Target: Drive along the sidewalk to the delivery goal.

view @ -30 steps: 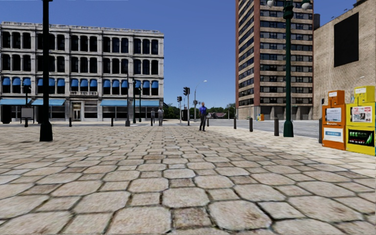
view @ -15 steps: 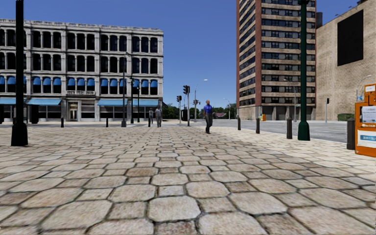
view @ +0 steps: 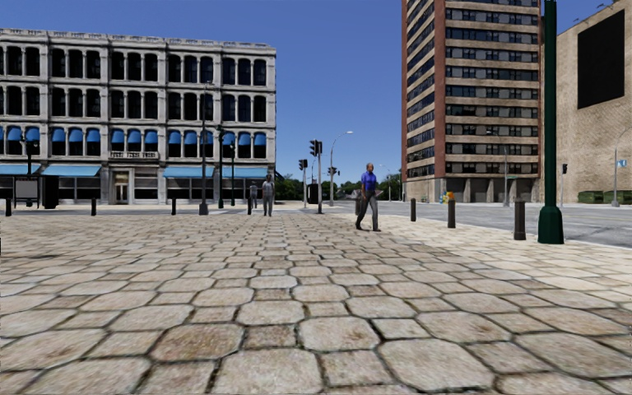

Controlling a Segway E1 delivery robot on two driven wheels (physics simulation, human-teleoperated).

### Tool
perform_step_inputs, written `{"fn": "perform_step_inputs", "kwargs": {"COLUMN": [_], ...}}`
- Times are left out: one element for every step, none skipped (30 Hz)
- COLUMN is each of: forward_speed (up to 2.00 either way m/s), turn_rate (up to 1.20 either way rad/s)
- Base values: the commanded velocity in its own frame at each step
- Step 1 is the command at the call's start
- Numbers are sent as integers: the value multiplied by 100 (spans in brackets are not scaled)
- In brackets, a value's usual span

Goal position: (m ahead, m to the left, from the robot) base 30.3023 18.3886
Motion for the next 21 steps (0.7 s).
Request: {"fn": "perform_step_inputs", "kwargs": {"forward_speed": [200, 200, 200, 200, 200, 200, 200, 200, 200, 200, 200, 200, 200, 200, 200, 200, 200, 200, 200, 200, 200], "turn_rate": [0, 0, 0, 0, 0, 0, 0, 0, 0, 0, 0, 0, 0, 0, 0, 0, 0, 0, 0, 0, 0]}}
